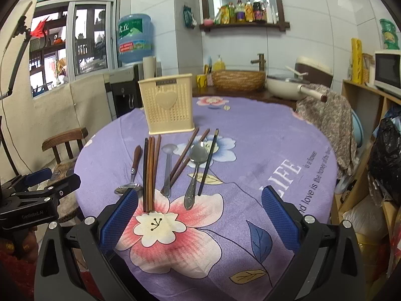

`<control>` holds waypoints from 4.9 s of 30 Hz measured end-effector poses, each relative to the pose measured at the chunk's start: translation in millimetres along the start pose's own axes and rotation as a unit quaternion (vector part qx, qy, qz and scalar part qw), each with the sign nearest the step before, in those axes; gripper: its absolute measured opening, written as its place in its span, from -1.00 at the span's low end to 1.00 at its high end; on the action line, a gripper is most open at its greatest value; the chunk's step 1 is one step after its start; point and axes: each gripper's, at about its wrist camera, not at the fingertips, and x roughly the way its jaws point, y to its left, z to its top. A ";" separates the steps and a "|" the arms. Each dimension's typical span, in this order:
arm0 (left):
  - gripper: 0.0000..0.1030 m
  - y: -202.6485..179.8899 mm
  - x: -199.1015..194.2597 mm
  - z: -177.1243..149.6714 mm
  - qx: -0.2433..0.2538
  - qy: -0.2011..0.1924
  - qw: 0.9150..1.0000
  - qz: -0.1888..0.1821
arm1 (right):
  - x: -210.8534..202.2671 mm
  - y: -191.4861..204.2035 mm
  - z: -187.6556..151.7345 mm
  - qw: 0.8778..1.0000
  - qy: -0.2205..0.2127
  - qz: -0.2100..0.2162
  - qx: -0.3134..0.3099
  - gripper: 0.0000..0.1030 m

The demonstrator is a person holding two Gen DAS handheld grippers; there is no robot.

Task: Organize utensils
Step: 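Grasp the wooden-handled spoon with the left tool while the right tool grasps a black gold-tipped chopstick, then lift and carry the spoon with the left tool while the right tool carries the chopstick into the cream holder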

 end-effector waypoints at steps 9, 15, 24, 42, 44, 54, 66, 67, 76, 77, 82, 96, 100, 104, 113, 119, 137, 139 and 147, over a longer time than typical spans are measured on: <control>0.88 7.4 62.2 45.2 0.021 0.064 0.997 0.026 | 48.7 -20.2 26.8 0.999 0.046 -0.016 -0.020 0.88; 0.68 9.3 105.9 79.7 -0.001 0.111 0.994 -0.010 | 95.6 -32.9 59.5 0.997 0.077 -0.010 -0.002 0.48; 0.25 -1.3 152.1 89.4 0.004 0.162 0.987 -0.009 | 170.2 -41.7 90.7 0.989 0.140 0.003 0.037 0.15; -0.46 -16.3 190.0 87.6 -0.028 0.222 0.974 -0.016 | 197.2 -38.1 92.4 0.987 0.160 -0.013 0.021 0.06; -0.53 -20.3 192.4 88.0 -0.021 0.221 0.975 -0.005 | 199.5 -38.0 93.2 0.987 0.160 -0.018 0.016 0.05; -0.63 -13.7 199.3 93.1 -0.031 0.223 0.974 -0.006 | 237.6 -36.8 103.8 0.981 0.193 -0.020 0.020 -0.32; -0.64 -16.1 204.3 95.8 -0.012 0.223 0.975 -0.002 | 270.8 -27.6 107.8 0.976 0.214 -0.041 0.009 -0.57; -0.64 -16.8 204.7 96.0 -0.011 0.222 0.975 -0.001 | 271.1 -27.0 107.4 0.976 0.213 -0.042 0.008 -0.57; -0.68 -18.5 205.4 95.4 -0.009 0.217 0.976 0.004 | 268.2 -19.9 104.5 0.978 0.206 -0.035 -0.001 -0.85; -0.70 -18.7 205.9 95.6 -0.008 0.216 0.976 0.005 | 267.5 -19.4 103.9 0.978 0.205 -0.033 -0.003 -0.86; -0.71 -18.4 206.1 95.6 -0.004 0.215 0.977 0.003 | 267.3 -26.1 104.6 0.979 0.205 -0.008 0.001 -0.86; -0.72 -4.5 189.4 121.1 -0.030 0.184 0.982 -0.029 | 228.8 -32.5 136.0 0.987 0.150 0.057 0.027 -0.86; -0.72 3.3 160.9 138.4 -0.037 0.152 0.987 -0.041 | 192.1 -37.3 157.6 0.990 0.109 0.080 0.025 -0.86; -0.72 7.6 126.6 151.0 -0.032 0.116 0.991 -0.051 | 151.9 -39.8 176.5 0.993 0.070 0.096 0.004 -0.86; -0.72 12.1 82.8 159.8 -0.014 0.078 0.995 -0.052 | 101.2 -51.8 187.5 0.993 0.045 0.111 -0.011 -0.87; -0.72 13.4 84.2 161.3 -0.014 0.077 0.996 -0.054 | 94.5 -47.9 187.4 0.993 0.042 0.109 -0.018 -0.87; -0.72 12.5 55.1 245.0 -0.006 0.007 0.998 -0.066 | 79.6 -25.2 257.4 0.990 -0.008 0.142 -0.021 -0.87; -0.72 10.3 49.5 274.0 -0.008 -0.012 0.998 -0.062 | 75.4 -16.9 281.3 0.989 -0.030 0.143 -0.025 -0.87; -0.73 -7.3 61.7 370.8 -0.024 -0.056 0.997 -0.043 | 85.2 7.7 367.6 0.988 -0.094 0.120 -0.012 -0.86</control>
